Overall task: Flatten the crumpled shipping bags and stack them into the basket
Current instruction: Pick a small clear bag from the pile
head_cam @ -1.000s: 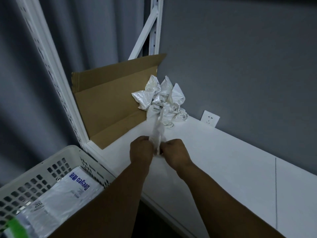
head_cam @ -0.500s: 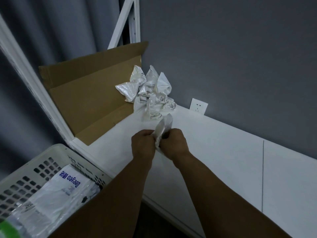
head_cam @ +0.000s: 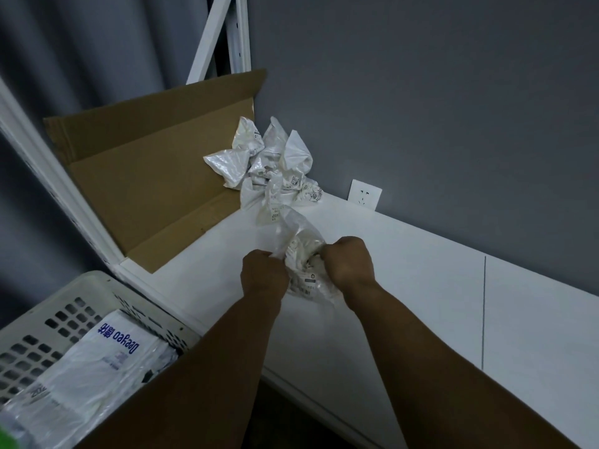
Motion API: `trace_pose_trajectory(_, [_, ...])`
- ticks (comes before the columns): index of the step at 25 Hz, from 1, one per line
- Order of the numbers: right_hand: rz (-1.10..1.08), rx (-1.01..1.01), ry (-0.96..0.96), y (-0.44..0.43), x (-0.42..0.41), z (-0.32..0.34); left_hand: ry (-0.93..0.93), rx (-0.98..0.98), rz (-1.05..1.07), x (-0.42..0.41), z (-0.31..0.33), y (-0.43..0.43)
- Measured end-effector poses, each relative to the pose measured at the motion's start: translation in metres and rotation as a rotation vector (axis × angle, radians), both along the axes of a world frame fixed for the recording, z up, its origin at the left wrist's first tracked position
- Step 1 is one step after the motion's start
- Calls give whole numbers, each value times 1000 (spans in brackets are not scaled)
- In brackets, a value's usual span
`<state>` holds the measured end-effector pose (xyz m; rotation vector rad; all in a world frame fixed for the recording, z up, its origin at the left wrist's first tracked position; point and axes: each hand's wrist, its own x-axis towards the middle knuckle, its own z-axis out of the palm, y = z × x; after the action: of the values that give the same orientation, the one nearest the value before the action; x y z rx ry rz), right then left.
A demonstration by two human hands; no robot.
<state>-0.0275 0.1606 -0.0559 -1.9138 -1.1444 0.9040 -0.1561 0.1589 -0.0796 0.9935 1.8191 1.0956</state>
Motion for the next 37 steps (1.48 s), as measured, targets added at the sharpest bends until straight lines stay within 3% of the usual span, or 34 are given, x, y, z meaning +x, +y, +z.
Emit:
trace_pose_trajectory(5, [-135, 72, 182, 3, 19, 1, 16, -111, 54, -6, 6, -4])
trace_pose_trajectory(8, [-118, 78, 341, 6, 19, -4, -76, -134, 71, 1, 10, -3])
trace_pose_trajectory(10, [-103, 104, 425, 2, 15, 0, 6, -142, 16, 4, 4, 0])
trace_pose_trajectory(12, [-75, 104, 442, -2, 13, 1, 142, -180, -100, 2, 7, -4])
trace_pose_trajectory(15, [-55, 144, 412, -7, 12, -3, -89, -143, 7, 2, 6, -3])
trace_pose_trajectory(17, [-42, 100, 404, -7, 13, -7, -108, -104, 27, 1, 3, 3])
trace_pose_trajectory(21, [34, 14, 431, -11, 19, -11, 26, -1, -54, -2, -4, 3])
trace_pose_trajectory(25, [-60, 129, 234, -6, 23, -20, 194, 59, -43, 0, -11, 2])
trace_pose_trajectory(30, [-77, 115, 30, -3, 37, -37, 227, -29, -116, 10, -20, -7])
trace_pose_trajectory(34, [-24, -13, -333, -9, 40, -49, 217, -173, -232, 12, -39, -4])
trace_pose_trajectory(37, [197, -7, -670, -17, 28, -55, 254, -265, -269, 13, -47, -4])
